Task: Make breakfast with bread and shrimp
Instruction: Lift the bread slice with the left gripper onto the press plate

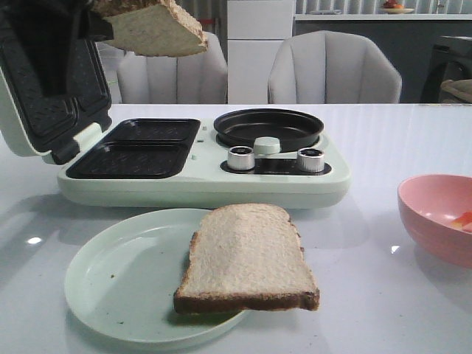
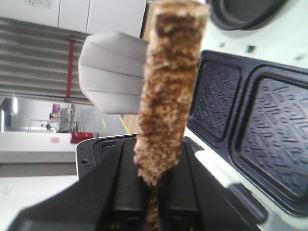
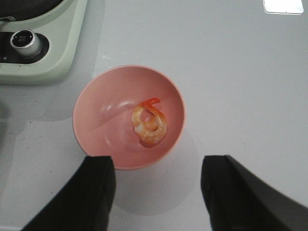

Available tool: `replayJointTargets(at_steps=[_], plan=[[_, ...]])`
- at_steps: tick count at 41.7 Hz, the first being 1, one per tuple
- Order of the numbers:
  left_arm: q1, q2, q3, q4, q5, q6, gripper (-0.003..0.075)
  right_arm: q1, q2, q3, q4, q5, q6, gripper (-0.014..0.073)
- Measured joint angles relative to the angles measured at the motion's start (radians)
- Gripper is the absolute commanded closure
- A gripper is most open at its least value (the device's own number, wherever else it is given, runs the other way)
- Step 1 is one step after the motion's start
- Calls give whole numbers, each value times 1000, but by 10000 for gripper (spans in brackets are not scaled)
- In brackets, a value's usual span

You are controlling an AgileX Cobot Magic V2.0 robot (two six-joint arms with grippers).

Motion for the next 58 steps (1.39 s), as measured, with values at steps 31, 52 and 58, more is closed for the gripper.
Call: replayJointTargets(at_steps=[31, 52, 58], plan=[[227, 624, -491, 7, -44, 0, 615, 0, 0, 0, 0, 0, 0, 86], [244, 651, -496, 12, -37, 0, 286, 0, 0, 0, 0, 0, 0, 86], [239, 651, -496, 13, -25, 0, 304, 0, 0, 0, 0, 0, 0, 86]])
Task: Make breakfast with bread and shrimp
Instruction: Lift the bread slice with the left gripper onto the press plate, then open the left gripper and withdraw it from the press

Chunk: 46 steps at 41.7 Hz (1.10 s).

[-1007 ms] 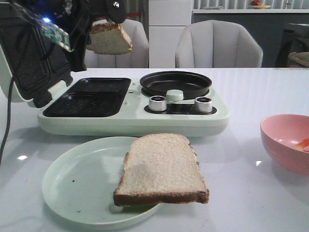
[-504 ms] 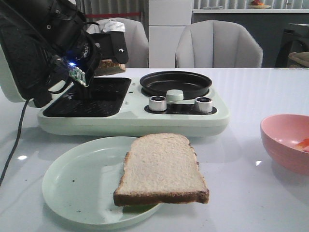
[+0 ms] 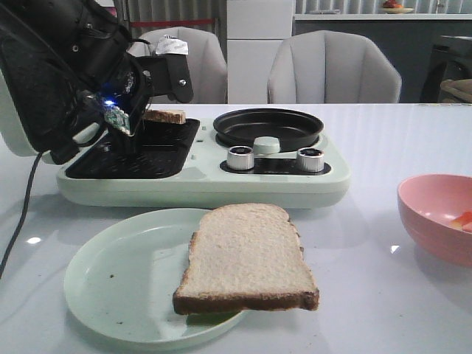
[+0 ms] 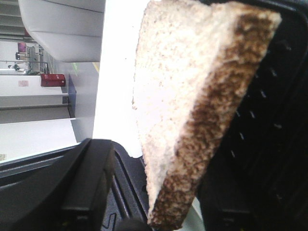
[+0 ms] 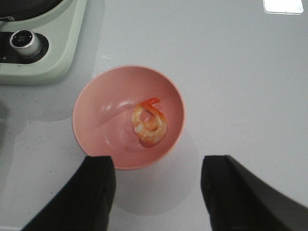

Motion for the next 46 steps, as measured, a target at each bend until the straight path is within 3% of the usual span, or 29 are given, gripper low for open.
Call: replayJointTargets(at_steps=[14, 27, 34, 46], plan=[[-16, -69, 43, -68, 16, 0, 307, 0, 0, 0, 0, 0, 0, 86], [-104, -207, 155, -158, 29, 38, 307, 0, 0, 0, 0, 0, 0, 86], [-189, -316, 165, -423, 107, 69, 307, 0, 0, 0, 0, 0, 0, 86], [-294, -594, 165, -1078, 345, 357, 307, 0, 0, 0, 0, 0, 0, 86]])
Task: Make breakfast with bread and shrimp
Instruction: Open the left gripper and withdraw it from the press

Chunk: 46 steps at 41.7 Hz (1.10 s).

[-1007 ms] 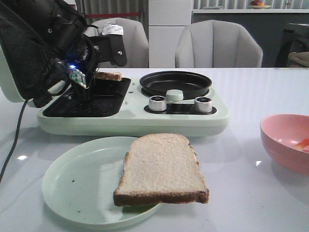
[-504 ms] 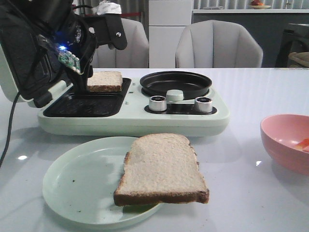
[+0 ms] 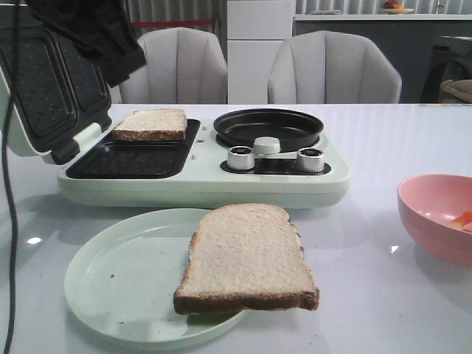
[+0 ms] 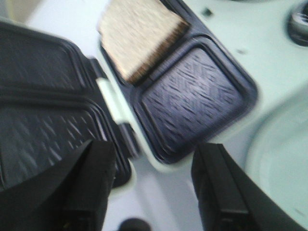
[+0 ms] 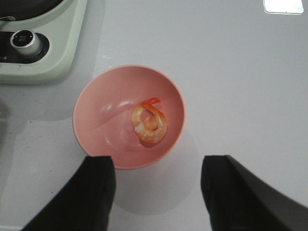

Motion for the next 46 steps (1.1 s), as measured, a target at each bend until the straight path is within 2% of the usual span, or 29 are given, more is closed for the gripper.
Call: replayJointTargets(at_steps=[6, 12, 23, 34, 38, 41, 46], plan=[[-2, -157, 12, -214, 49, 65, 307, 0, 0, 0, 0, 0, 0, 86], [-2, -317, 72, -330, 53, 94, 307, 0, 0, 0, 0, 0, 0, 86], [-2, -602, 269, -473, 43, 98, 307, 0, 0, 0, 0, 0, 0, 86], [-2, -828, 438, -528, 41, 98, 307, 0, 10, 0, 0, 0, 0, 86], [-2, -875, 477, -534, 41, 98, 307, 0, 35, 0, 77, 12, 0, 88], [-2, -889, 493, -536, 41, 98, 307, 4, 75, 0, 188, 49, -9, 88], [-2, -891, 500, -536, 41, 98, 307, 37, 168, 4, 348, 128, -96, 88]])
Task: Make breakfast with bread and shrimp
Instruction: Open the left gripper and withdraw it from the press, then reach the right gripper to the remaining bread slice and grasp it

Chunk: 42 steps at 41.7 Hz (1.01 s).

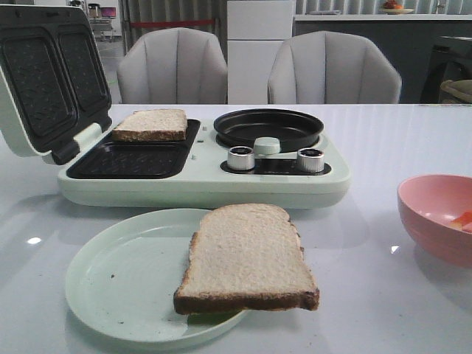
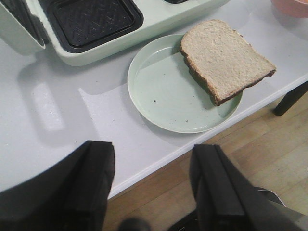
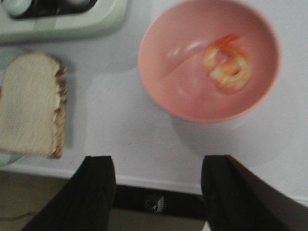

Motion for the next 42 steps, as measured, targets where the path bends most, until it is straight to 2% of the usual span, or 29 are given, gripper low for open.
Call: replayJointTargets(at_steps=[7, 14, 21, 30, 42], plan=[[0, 0, 0, 0, -34, 0, 307, 98, 137, 40, 202, -13, -152, 88], [0, 0, 0, 0, -62, 0, 307, 219, 290, 46, 394, -88, -276, 88], [0, 0, 0, 0, -66, 0, 307, 290, 424, 46, 546, -178, -367, 88], [0, 0, 0, 0, -70, 0, 307, 320, 567, -11, 659, -209, -453, 88], [0, 0, 0, 0, -70, 0, 307, 326, 716, -111, 675, -213, -465, 88]])
